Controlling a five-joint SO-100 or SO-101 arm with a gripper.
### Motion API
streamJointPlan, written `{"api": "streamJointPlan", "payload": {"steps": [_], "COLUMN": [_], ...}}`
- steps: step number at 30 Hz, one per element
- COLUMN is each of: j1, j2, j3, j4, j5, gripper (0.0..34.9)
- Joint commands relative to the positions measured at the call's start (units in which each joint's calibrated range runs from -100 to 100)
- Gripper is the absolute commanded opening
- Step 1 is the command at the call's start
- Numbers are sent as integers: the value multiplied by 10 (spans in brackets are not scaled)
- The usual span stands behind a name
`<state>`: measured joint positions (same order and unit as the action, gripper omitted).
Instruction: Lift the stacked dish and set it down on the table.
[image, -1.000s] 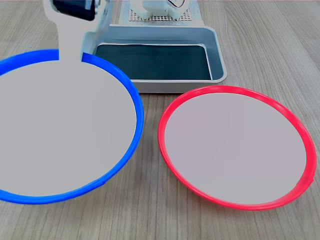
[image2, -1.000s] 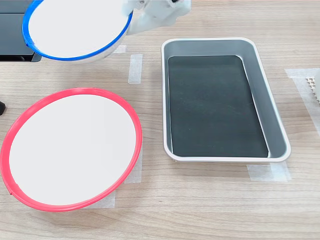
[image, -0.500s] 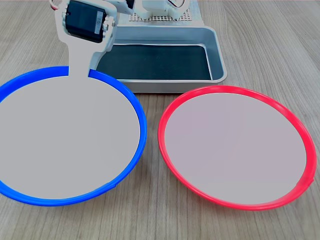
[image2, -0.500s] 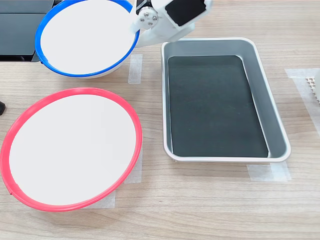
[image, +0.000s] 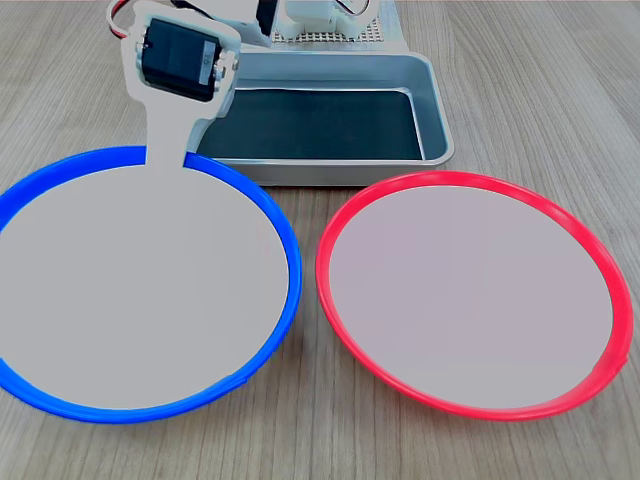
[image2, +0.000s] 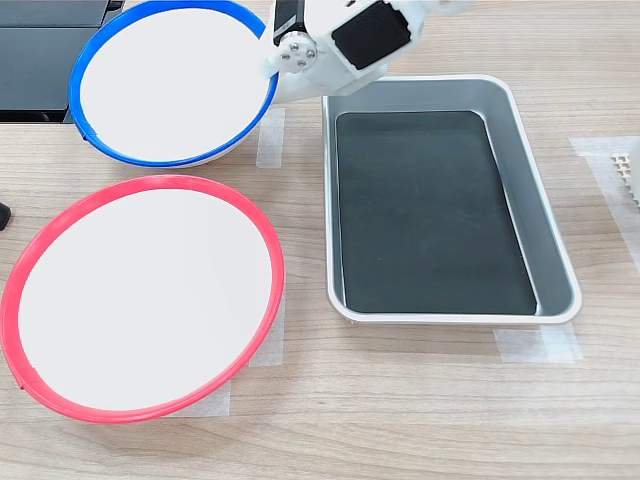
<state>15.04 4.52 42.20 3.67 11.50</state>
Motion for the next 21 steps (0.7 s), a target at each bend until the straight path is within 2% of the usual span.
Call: {"api": "streamJointPlan", "payload": {"steps": [1,4,5,7,11,16,21], "j1": [-3,-4,-4,-4,-5,-8,-13], "j2": [-11,-14,-15,-17,-24,-40,-73], "j3": [-2,3,4,5,6,9,8], "j4": [-11,-6,0,2,12,36,91], "j5": [3,10,14,15,21,24,28], "gripper": [0,5,48,64,122,121,122]}}
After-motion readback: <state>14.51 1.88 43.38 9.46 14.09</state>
